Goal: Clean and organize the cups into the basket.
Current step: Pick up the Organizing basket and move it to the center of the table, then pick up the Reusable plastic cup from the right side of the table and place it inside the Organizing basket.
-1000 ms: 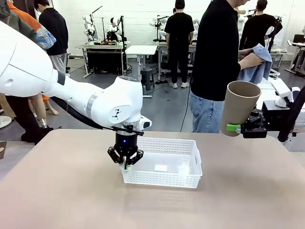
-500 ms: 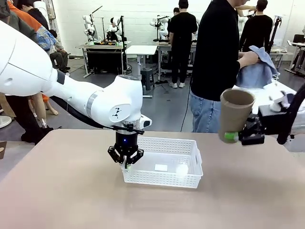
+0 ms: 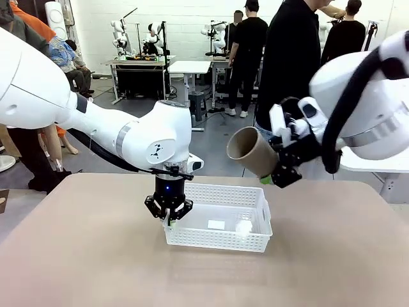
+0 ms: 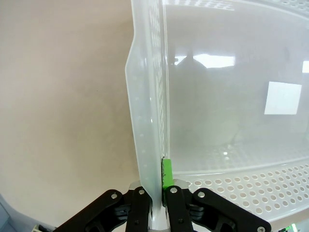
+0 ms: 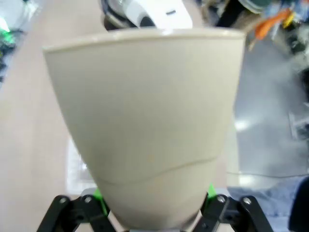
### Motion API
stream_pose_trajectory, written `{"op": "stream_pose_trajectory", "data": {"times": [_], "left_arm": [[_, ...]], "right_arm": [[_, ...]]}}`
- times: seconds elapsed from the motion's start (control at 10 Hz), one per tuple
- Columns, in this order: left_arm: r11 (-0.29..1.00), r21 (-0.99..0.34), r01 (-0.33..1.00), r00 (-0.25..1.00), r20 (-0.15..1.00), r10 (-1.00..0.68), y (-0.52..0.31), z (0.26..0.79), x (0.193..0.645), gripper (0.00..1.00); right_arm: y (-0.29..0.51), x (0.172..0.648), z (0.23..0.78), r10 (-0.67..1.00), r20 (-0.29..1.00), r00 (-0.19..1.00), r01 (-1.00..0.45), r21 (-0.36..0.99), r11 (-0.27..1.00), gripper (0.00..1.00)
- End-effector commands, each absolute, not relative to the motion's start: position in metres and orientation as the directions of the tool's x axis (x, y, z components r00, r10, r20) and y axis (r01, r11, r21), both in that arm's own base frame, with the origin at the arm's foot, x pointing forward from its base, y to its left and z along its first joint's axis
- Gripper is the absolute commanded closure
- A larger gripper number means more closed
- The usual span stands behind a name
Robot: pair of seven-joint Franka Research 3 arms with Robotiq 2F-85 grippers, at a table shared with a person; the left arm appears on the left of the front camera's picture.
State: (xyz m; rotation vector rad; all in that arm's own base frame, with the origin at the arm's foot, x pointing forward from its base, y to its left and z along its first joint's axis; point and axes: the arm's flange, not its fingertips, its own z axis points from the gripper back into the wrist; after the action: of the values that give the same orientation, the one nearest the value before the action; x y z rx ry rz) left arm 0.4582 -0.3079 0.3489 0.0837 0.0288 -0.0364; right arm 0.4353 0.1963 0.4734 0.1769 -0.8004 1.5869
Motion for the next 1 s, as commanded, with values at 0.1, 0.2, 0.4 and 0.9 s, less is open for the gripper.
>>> {"op": "stream_pose_trajectory", "data": {"times": [0.1, 0.2, 0.4, 0.9], "left_arm": [[0.994, 0.093, 0.051, 0.998, -0.030, -0.048, -0.308, 0.345, 0.457, 1.00], [0.994, 0.093, 0.051, 0.998, -0.030, -0.048, -0.308, 0.345, 0.457, 1.00], [0.994, 0.093, 0.051, 0.998, -0.030, -0.048, -0.308, 0.345, 0.457, 1.00], [0.994, 0.093, 0.051, 0.998, -0.030, -0.048, -0.308, 0.345, 0.457, 1.00]], "right_arm": [[0.223, 0.443, 0.480, 0.978, 0.207, -0.003, -0.961, -0.271, 0.054, 0.21], [0.234, 0.434, 0.485, 0.991, 0.132, -0.009, -0.981, -0.196, 0.018, 0.21], [0.258, 0.420, 0.492, 0.992, 0.107, -0.071, -0.997, -0.009, -0.070, 0.21], [0.266, 0.422, 0.472, 0.947, 0.284, -0.147, -0.979, 0.094, -0.180, 0.21]]}}
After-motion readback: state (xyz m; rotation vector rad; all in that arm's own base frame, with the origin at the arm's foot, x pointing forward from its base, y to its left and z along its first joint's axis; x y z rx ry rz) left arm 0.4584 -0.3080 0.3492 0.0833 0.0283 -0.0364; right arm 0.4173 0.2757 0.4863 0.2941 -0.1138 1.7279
